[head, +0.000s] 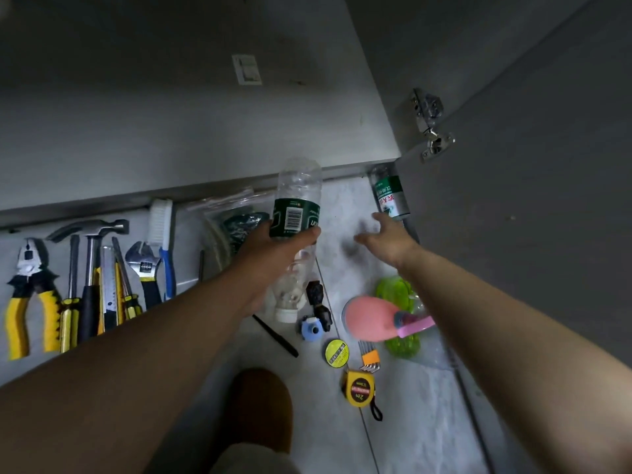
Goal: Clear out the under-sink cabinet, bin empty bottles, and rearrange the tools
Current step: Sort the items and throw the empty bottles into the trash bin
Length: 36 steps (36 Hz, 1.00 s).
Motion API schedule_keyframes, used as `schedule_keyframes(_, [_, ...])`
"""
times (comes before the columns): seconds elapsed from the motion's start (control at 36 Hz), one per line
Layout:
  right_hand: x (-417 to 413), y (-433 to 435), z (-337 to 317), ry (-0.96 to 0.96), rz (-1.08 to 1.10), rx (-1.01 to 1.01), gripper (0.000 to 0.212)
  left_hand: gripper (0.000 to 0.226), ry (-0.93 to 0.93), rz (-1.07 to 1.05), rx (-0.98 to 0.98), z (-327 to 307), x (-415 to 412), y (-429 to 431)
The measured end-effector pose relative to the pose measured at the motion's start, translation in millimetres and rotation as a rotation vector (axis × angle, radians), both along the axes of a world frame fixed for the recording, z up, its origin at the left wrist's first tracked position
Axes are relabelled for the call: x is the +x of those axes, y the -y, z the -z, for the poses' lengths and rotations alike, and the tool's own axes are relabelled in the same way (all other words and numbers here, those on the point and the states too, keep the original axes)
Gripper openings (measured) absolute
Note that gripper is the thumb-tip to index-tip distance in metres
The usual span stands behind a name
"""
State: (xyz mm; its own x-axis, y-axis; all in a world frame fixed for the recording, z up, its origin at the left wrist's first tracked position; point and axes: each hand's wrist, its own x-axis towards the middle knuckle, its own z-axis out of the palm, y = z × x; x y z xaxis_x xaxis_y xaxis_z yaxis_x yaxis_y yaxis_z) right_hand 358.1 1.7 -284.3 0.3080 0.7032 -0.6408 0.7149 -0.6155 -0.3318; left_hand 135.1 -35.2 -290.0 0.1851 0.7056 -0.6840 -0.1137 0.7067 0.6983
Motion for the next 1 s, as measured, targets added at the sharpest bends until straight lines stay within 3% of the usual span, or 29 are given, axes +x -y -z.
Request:
schedule_keyframes(0.14, [6.6, -17.2, 30.3, 0.413, -0.022, -0.037, 0.086, 0.04, 0.056, -0.021, 0.004, 8.7, -3.1, 1.1])
schedule_keyframes(0.31, [-14.7, -19.5, 50.3, 0.547, 0.007, -0.09, 0.082, 0.039, 0.086, -0.021, -0.01, 15.8, -4.7, 0.8])
schedule_keyframes(0.42, [-30.8, -8.9, 52.6, 0.67, -0.085, 0.076, 0.07, 0.042, 0.067, -0.01, 0.006, 15.6, -2.1, -3.2])
schedule_keyframes(0.53, [-35.0, -8.6, 49.9, 0.627, -0.066, 0.203, 0.074, 0.045, 0.053, -0.015, 0.004, 9.8, 1.2, -6.2])
schedule_keyframes(0.67, [-31.8, -14.2, 52.6, 0.4, 0.057, -0.04, 0.09, 0.044, 0.076, -0.036, 0.001, 2.6, -1.0, -2.4])
schedule_keyframes(0.89, [-52.6, 9.8, 57.8, 0.225, 0.055, -0.11, 0.075, 0.055, 0.039, -0.004, 0.01, -5.4, -10.4, 5.4])
schedule_keyframes(1.0, [-58.4, 12.3, 38.9, 0.174, 0.101, -0.052, 0.075, 0.048, 0.014, 0.004, 0.026, -19.5, -13.4, 4.1])
